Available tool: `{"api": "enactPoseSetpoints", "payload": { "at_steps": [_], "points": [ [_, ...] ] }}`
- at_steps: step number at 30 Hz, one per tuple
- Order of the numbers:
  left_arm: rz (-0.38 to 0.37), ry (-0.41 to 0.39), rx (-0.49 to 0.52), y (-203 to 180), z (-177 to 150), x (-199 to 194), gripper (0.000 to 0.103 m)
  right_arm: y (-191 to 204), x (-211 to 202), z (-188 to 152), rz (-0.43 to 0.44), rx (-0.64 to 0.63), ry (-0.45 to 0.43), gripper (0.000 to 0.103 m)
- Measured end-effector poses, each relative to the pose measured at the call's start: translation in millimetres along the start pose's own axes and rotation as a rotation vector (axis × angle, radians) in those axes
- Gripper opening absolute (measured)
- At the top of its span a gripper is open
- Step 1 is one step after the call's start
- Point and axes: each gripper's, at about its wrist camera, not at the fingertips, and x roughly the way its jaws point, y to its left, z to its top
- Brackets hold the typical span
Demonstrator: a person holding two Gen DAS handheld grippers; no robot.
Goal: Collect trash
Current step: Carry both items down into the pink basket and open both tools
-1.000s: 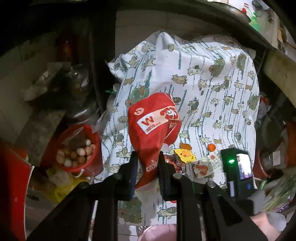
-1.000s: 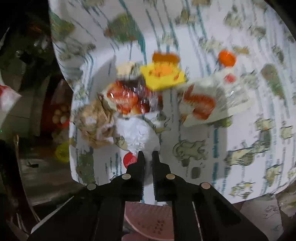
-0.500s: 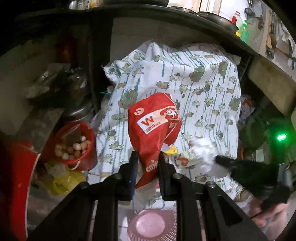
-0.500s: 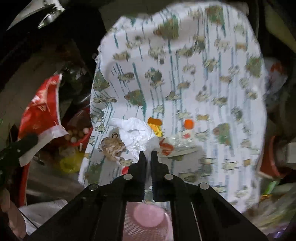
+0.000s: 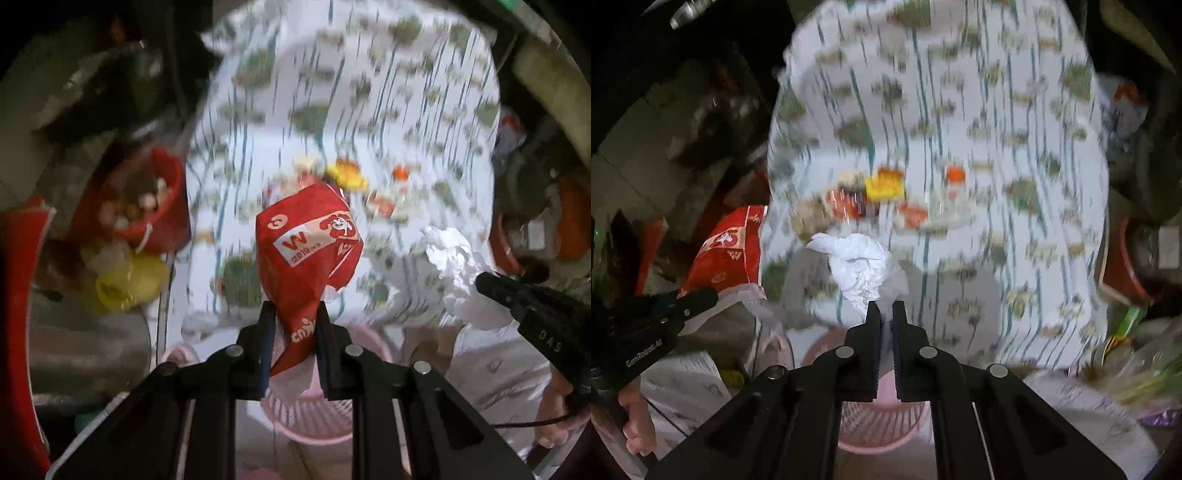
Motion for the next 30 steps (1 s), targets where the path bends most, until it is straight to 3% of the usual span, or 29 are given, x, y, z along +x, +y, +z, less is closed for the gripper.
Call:
{"api": "enactPoseSetpoints", "payload": {
  "at_steps": [4,7,12,15,20,22,23,26,29,30],
  "points": [
    [0.026,0.119,0.026,-2.0,-21.6,38.7,0.018,1.5,29.9,-15.1,0.002,-0.020,0.116,0.006],
    [-0.006,0.232,0.027,-7.1,-34.3,69.0,0.018,0.9,52.6,-25.8,-0.016,-0.027,0.191,0.006],
    [-0.005,0.379,-0.038,-3.3,-60.4,105.6,0.018,-4.1,95.4,-44.9,0.052,-0.003,0.375,0.006],
    [-0.023,0.450,-0.035,-7.1,-71.3,123.6,0.018,-2.1,118.7,-58.5,-0.020,-0.043,0.435,0.006],
    [-0.006,0.544,-0.044,-9.8,-85.3,153.4,0.018,0.6,150.5,-76.9,-0.039,-0.052,0.519,0.006],
    [-0.006,0.571,-0.051,-9.4,-87.0,162.0,0.022,-1.2,161.7,-83.0,-0.057,-0.039,0.541,0.006],
    [0.006,0.576,-0.045,-9.9,-87.4,164.5,0.029,-3.3,165.4,-82.5,-0.062,-0.035,0.549,0.006],
    [0.032,0.560,-0.033,-12.2,-85.2,166.0,0.071,-10.2,173.7,-84.0,-0.060,0.008,0.573,0.011],
    [0.031,0.545,-0.034,-12.6,-79.9,161.1,0.073,-17.7,174.2,-84.1,-0.025,0.065,0.580,0.026],
    [0.027,0.542,-0.039,-11.6,-77.9,159.4,0.073,-18.5,172.9,-81.8,-0.022,0.071,0.576,0.036]
  ]
}}
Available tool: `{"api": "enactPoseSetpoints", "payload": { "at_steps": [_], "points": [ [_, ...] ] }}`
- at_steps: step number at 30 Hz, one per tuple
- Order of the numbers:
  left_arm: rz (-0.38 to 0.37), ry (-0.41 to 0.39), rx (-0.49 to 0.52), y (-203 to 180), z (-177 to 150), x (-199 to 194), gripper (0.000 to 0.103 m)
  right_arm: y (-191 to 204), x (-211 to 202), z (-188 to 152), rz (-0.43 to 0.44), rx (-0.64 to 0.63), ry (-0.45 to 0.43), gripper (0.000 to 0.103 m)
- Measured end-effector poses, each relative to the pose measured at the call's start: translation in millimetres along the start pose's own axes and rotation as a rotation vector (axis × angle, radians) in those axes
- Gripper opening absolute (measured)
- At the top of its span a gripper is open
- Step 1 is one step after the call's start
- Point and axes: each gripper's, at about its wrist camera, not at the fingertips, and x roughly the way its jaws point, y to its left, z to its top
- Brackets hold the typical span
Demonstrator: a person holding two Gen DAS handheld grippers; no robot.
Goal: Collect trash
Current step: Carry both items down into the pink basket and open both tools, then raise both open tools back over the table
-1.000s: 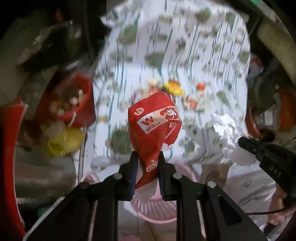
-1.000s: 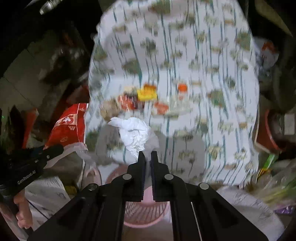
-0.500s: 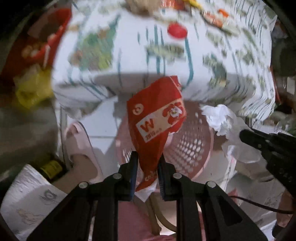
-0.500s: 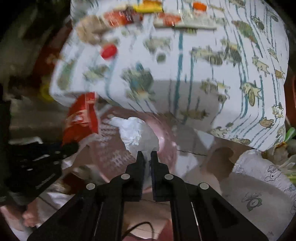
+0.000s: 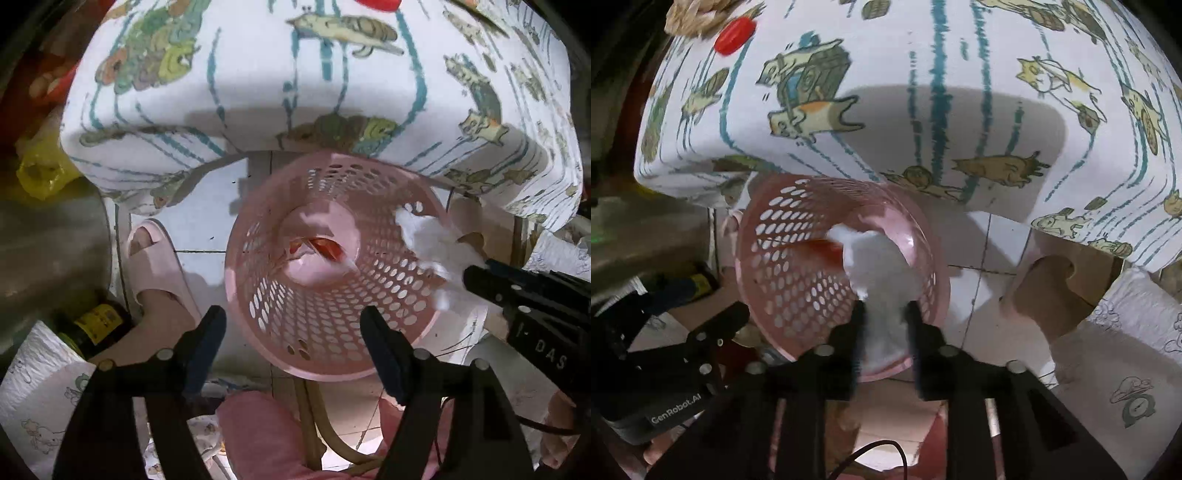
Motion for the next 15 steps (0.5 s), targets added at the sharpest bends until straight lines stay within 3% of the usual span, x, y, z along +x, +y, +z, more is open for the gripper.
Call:
{"api": "enactPoseSetpoints", "payload": {
  "at_steps": [1,3,8,13,15],
  "points": [
    [-0.006,-0.006,-0.009,1.7,0.0,-3.7,0.073,-1.2,-3.6,0.2,-0.004,0.004,-0.017,0.047],
    [-0.011,-0.027,-0.021,4.9,1.0,-12.5,0.073,-0.9,-11.1,2.0,-0.012,0.008,-0.050,0.052],
    [0.024,-0.169,-0.033,10.7,1.6,-56.6,0.073,-3.2,-33.8,1.3,-0.006,0.004,-0.123,0.052],
    [0.030,-0.362,-0.031,13.5,-0.2,-114.6,0.073,8.5,-81.6,-8.3,-0.078,-0.063,-0.321,0.052],
    [0.071,-0.446,-0.027,14.6,-0.9,-137.1,0.075,10.9,-103.9,-12.5,-0.089,-0.081,-0.410,0.052]
  ]
}}
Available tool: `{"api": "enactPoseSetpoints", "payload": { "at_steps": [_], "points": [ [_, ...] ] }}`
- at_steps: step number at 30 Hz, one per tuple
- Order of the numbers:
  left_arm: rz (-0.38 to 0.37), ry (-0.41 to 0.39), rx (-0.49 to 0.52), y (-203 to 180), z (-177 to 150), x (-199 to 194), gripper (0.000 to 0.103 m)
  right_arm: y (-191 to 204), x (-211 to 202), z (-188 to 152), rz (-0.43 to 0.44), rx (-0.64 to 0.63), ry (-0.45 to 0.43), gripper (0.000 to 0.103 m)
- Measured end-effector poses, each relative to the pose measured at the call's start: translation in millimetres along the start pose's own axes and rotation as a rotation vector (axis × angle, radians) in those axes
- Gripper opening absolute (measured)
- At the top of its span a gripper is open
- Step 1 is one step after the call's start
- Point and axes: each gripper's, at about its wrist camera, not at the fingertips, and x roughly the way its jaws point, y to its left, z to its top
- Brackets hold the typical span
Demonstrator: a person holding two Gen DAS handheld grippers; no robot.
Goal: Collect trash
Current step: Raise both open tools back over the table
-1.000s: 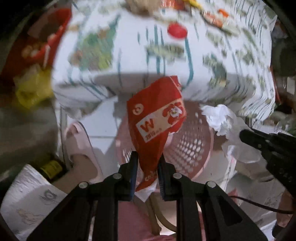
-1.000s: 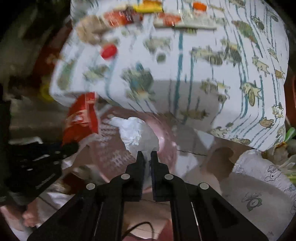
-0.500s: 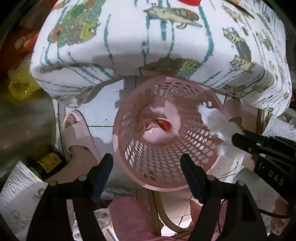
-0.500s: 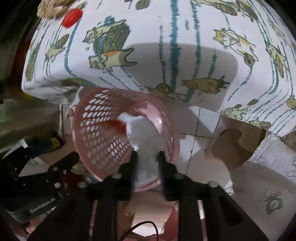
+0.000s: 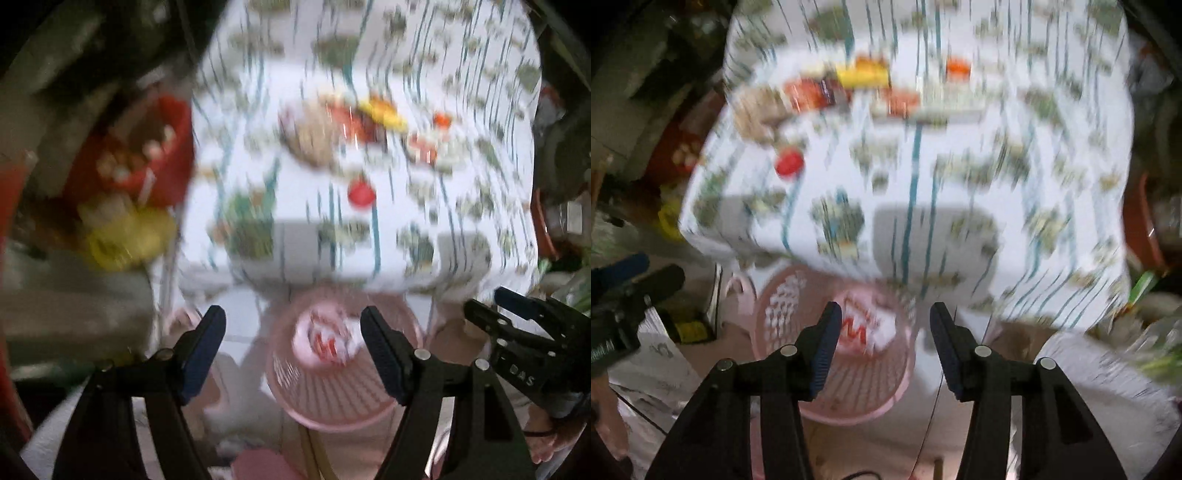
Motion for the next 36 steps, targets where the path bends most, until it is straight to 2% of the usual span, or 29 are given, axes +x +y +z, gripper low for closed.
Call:
{"api": "enactPoseSetpoints", "payload": {
  "at_steps": [4,5,6,8,9,11,13,15,16,18,24,27,30,31,34,36],
  "points": [
    [0.063,-0.137,0.024,3.0,7.2,-29.4,0.082,-7.3,-31.5,9.2,-0.063,0.006,-0.159,0.054],
    [0.052,-0.156,0.027,5.2,9.4,-32.9,0.085,-6.5,-35.9,11.3,-0.087,0.008,-0.192,0.056],
    [0.010,-0.176,0.035,5.0,11.2,-40.7,0.090,-7.8,-41.0,12.2,-0.107,0.008,-0.218,0.060],
    [-0.052,-0.216,0.042,7.4,11.9,-51.0,0.100,-12.8,-49.9,15.3,-0.117,0.018,-0.254,0.061],
    [-0.059,-0.270,0.048,6.8,11.4,-60.9,0.103,-13.9,-52.0,15.1,-0.106,0.022,-0.266,0.061],
    [-0.018,-0.358,0.060,2.4,8.9,-73.0,0.103,-17.1,-58.0,16.5,-0.081,0.024,-0.280,0.061],
    [-0.015,-0.419,0.068,-1.6,7.8,-78.6,0.103,-18.8,-63.8,16.9,-0.083,0.031,-0.303,0.065],
    [-0.037,-0.443,0.074,-3.0,9.0,-78.9,0.103,-17.7,-65.8,16.8,-0.084,0.043,-0.327,0.072],
    [-0.035,-0.451,0.076,-4.4,9.8,-78.9,0.103,-17.1,-67.5,14.7,-0.081,0.051,-0.343,0.080],
    [-0.026,-0.475,0.071,-5.9,9.6,-81.8,0.103,-17.4,-73.5,12.3,-0.076,0.069,-0.390,0.086],
    [-0.040,-0.614,0.025,-3.3,3.6,-103.0,0.103,-18.2,-93.5,10.7,-0.087,0.067,-0.476,0.086],
    [-0.043,-0.640,0.013,-0.8,3.1,-112.4,0.103,-18.5,-101.6,11.7,-0.091,0.065,-0.498,0.086],
    [0.050,-0.641,0.019,1.2,14.7,-131.6,0.103,-18.2,-127.0,14.6,-0.079,0.071,-0.533,0.086],
    [0.055,-0.652,0.018,4.3,18.0,-138.8,0.103,-17.4,-137.3,17.4,-0.110,0.078,-0.545,0.086],
    [-0.021,-0.677,-0.010,16.2,29.3,-161.2,0.103,-16.9,-171.3,28.8,-0.151,0.086,-0.582,0.086],
    [-0.054,-0.685,-0.033,22.0,36.5,-170.5,0.103,-17.0,-185.8,39.1,-0.138,0.067,-0.579,0.086]
  ]
}}
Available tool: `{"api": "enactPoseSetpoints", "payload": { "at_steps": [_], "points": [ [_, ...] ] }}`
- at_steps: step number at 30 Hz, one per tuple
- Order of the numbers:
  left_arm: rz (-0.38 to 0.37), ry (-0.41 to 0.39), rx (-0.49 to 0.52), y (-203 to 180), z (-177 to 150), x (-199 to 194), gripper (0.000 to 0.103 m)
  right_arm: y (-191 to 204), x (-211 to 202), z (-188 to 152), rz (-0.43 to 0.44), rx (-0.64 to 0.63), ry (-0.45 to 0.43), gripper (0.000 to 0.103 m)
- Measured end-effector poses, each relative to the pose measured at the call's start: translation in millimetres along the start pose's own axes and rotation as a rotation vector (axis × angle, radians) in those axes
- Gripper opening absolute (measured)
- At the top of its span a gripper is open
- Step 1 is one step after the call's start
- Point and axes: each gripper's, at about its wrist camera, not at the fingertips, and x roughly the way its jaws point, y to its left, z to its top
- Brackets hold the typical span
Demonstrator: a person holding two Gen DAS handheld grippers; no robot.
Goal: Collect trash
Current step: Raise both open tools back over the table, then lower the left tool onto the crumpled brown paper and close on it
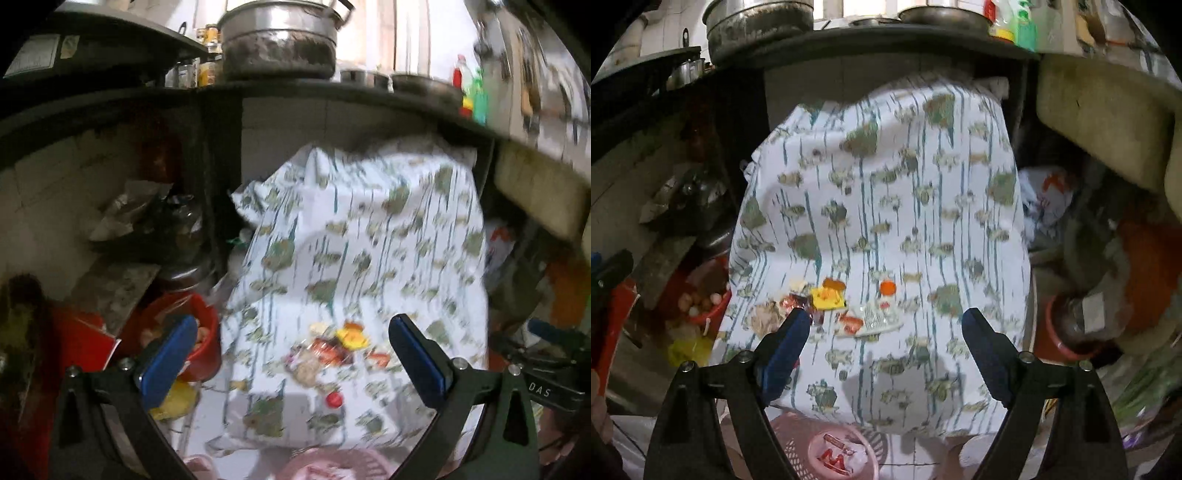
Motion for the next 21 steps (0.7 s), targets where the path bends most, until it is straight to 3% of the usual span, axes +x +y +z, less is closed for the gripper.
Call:
{"api": "enactPoseSetpoints", "payload": {
  "at_steps": [3,5,9,13,17,21],
  "points": [
    [0.037,-0.019,0.020,1.8,16.6,4.4,0.103,-7.7,0.4,27.1,0.090,0.033,0.011,0.086],
    [0.070,-0.016,0.041,1.7,21.2,10.1,0.103,-10.2,4.6,36.7,0.063,0.059,-0.015,0.086],
    [0.048,-0.045,0.082,0.6,11.7,25.5,0.103,-10.9,29.7,44.1,0.021,0.050,-0.058,0.086],
    [0.032,0.099,0.066,6.2,-2.9,70.9,0.103,-15.1,72.0,30.7,-0.022,0.045,-0.032,0.086],
    [0.019,0.234,0.060,10.5,-5.0,119.5,0.103,-19.4,121.2,20.6,-0.006,0.045,0.138,0.086],
    [0.009,0.395,0.040,11.9,-12.8,166.6,0.103,-19.7,139.7,25.4,-0.047,0.047,0.158,0.086]
  ]
}}
